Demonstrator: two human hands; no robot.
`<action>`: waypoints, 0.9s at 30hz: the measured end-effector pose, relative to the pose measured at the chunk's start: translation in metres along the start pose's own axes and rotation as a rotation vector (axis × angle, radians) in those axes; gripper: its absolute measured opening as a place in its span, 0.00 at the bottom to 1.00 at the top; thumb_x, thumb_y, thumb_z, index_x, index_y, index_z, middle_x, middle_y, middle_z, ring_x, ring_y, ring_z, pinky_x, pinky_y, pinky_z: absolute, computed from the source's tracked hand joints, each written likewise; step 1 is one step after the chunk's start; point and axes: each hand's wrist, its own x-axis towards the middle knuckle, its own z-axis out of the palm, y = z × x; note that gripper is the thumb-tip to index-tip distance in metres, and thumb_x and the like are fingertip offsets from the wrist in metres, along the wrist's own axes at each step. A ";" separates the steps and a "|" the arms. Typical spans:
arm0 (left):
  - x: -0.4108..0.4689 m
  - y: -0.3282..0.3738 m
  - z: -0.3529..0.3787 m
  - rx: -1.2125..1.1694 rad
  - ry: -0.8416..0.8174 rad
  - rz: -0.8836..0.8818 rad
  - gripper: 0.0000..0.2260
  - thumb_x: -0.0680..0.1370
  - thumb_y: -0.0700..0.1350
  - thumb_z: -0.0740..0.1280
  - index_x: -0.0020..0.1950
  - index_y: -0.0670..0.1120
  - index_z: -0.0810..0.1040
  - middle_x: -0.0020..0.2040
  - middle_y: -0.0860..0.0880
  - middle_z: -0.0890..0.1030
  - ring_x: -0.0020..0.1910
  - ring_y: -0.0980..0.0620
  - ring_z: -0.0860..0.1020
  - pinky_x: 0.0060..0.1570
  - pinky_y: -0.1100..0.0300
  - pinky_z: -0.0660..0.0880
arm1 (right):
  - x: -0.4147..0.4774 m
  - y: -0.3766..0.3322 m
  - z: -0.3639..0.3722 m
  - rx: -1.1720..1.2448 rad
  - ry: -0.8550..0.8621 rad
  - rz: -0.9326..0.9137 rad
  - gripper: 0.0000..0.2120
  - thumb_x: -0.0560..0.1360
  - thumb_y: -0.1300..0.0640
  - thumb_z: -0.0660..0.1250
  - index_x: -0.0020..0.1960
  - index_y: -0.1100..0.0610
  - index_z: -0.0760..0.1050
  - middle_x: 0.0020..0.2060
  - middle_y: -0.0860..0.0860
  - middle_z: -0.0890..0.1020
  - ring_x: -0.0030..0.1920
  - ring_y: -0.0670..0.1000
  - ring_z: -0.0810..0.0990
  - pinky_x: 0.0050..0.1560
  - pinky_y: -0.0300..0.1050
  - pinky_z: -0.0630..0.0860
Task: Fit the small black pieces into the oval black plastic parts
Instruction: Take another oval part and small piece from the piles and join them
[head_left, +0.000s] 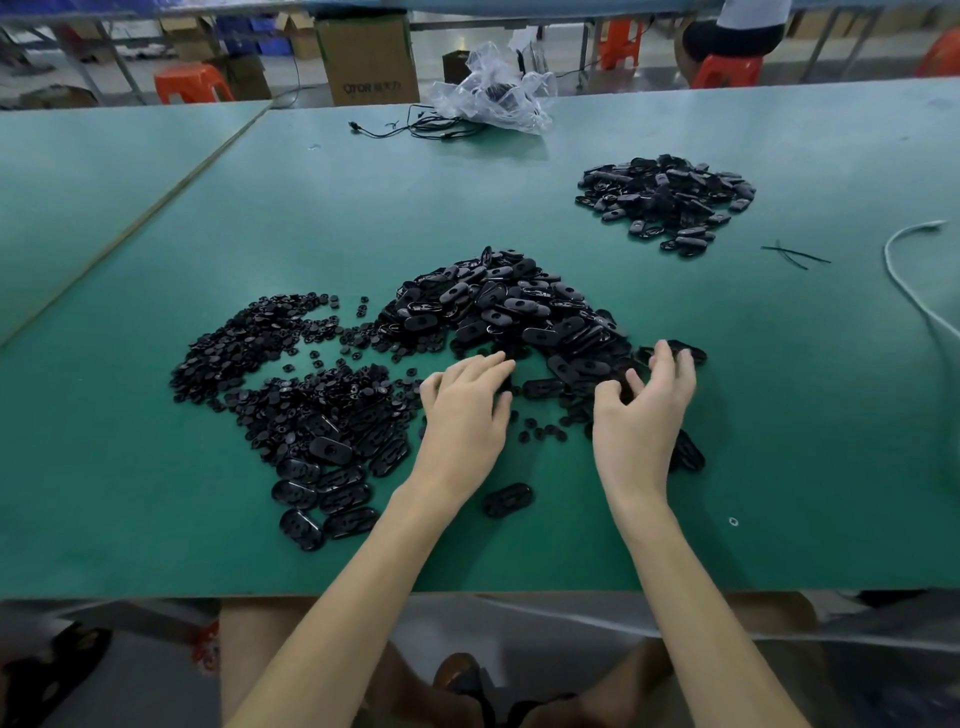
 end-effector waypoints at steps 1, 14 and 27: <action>-0.001 0.000 0.001 0.008 0.000 0.006 0.17 0.85 0.43 0.65 0.75 0.49 0.75 0.75 0.54 0.73 0.76 0.55 0.66 0.71 0.61 0.50 | 0.000 0.001 0.000 -0.009 -0.008 -0.006 0.32 0.82 0.67 0.61 0.84 0.59 0.55 0.84 0.53 0.48 0.73 0.50 0.71 0.71 0.54 0.75; 0.001 0.003 -0.005 -0.103 0.156 -0.089 0.10 0.86 0.50 0.63 0.56 0.49 0.83 0.53 0.54 0.82 0.56 0.52 0.75 0.59 0.57 0.57 | -0.009 0.009 0.011 -0.643 -0.245 -0.479 0.12 0.80 0.56 0.72 0.63 0.55 0.84 0.67 0.48 0.79 0.73 0.52 0.64 0.72 0.48 0.55; 0.003 -0.001 -0.011 -0.582 0.261 -0.219 0.09 0.86 0.47 0.64 0.52 0.46 0.83 0.38 0.53 0.83 0.36 0.62 0.78 0.39 0.71 0.70 | -0.017 0.004 0.018 -0.758 -0.400 -0.619 0.14 0.84 0.51 0.65 0.68 0.52 0.81 0.69 0.46 0.78 0.76 0.54 0.65 0.76 0.54 0.53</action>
